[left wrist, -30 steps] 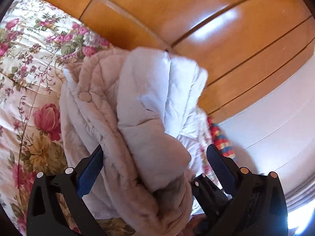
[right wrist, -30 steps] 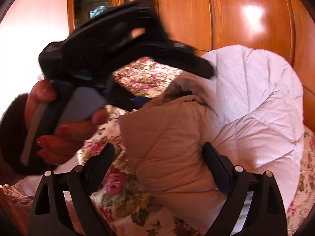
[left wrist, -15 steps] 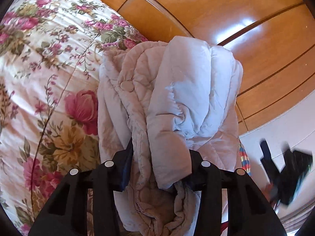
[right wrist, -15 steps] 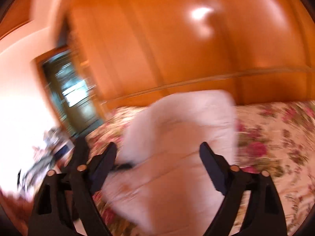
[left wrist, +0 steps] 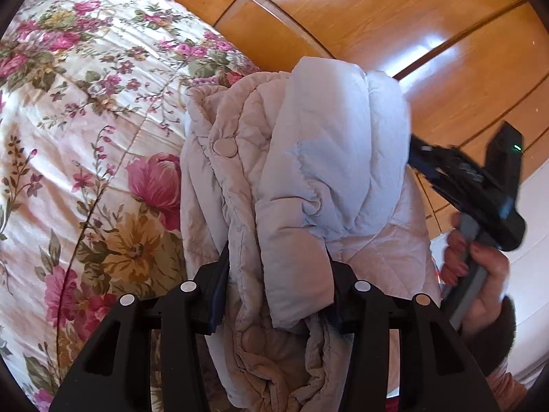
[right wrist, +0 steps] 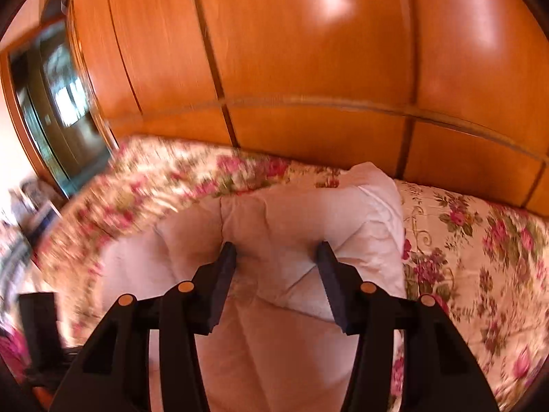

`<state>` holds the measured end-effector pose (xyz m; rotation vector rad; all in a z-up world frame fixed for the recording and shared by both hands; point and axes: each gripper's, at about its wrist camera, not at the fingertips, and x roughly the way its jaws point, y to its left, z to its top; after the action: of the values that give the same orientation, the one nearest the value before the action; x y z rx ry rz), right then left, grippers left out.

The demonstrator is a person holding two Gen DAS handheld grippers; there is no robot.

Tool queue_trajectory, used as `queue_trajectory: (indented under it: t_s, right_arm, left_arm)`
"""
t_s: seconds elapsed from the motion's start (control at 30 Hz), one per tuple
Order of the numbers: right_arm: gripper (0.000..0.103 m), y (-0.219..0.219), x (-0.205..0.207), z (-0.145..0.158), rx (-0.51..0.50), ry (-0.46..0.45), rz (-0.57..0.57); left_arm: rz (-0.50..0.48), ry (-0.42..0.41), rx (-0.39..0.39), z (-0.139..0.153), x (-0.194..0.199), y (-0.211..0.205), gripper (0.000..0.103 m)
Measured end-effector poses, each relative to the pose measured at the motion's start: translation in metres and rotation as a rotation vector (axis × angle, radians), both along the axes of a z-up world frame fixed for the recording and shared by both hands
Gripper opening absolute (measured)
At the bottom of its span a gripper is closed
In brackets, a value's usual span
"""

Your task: Fold small clothes

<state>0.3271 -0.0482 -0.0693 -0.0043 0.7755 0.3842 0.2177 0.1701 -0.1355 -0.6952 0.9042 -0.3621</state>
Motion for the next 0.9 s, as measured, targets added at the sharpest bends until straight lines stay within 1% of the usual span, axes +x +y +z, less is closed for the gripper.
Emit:
queue_trajectory:
  t_s: [0.1,0.17,0.27,0.33,0.4,0.47,0.57,0.67,0.73,0.77,0.8,0.87,0.9]
  right_arm:
    - [0.053,0.017,0.018,-0.035,-0.081,0.053,-0.003]
    - [0.054,0.023,0.022,-0.047,-0.116,0.044,-0.012]
    - [0.056,0.028,0.027,-0.063,-0.172,0.012,-0.021]
    - [0.056,0.023,0.03,-0.069,-0.159,0.011,-0.028]
    - [0.056,0.02,0.028,-0.07,-0.151,0.0,-0.033]
    - [0.056,0.022,0.023,-0.069,-0.165,-0.026,-0.038]
    - [0.056,0.024,0.019,-0.068,-0.182,-0.053,-0.037]
    - [0.056,0.022,0.017,-0.067,-0.171,-0.059,-0.038]
    - [0.056,0.017,0.016,-0.068,-0.145,-0.067,-0.041]
    - [0.056,0.016,0.016,-0.068,-0.137,-0.067,-0.042]
    - [0.056,0.016,0.016,-0.069,-0.136,-0.066,-0.041]
    - [0.056,0.017,0.017,-0.069,-0.14,-0.065,-0.041]
    - [0.056,0.017,0.017,-0.069,-0.14,-0.065,-0.041]
  left_arm:
    - [0.024,0.012,-0.016,-0.005,0.001,0.006,0.049]
    - [0.04,0.014,-0.01,-0.006,0.003,0.008,0.05]
    - [0.042,0.002,0.045,-0.006,0.009,0.004,0.054]
    - [0.04,-0.005,0.073,-0.007,0.011,0.001,0.057]
    - [0.043,-0.009,0.081,-0.009,0.01,0.0,0.058]
    - [0.045,-0.011,0.089,-0.01,0.009,0.0,0.059]
    - [0.063,-0.027,0.09,-0.001,0.001,0.001,0.059]
    - [0.099,-0.062,0.037,0.019,-0.015,0.011,0.059]
    - [0.125,-0.102,0.049,0.036,-0.021,0.015,0.059]
    - [0.132,-0.137,0.057,0.048,-0.023,0.016,0.059]
    - [0.134,-0.192,0.071,0.065,-0.027,0.014,0.059]
    - [0.105,-0.27,0.103,0.091,-0.029,0.002,0.059]
    - [0.077,-0.279,0.127,0.097,-0.026,-0.007,0.059]
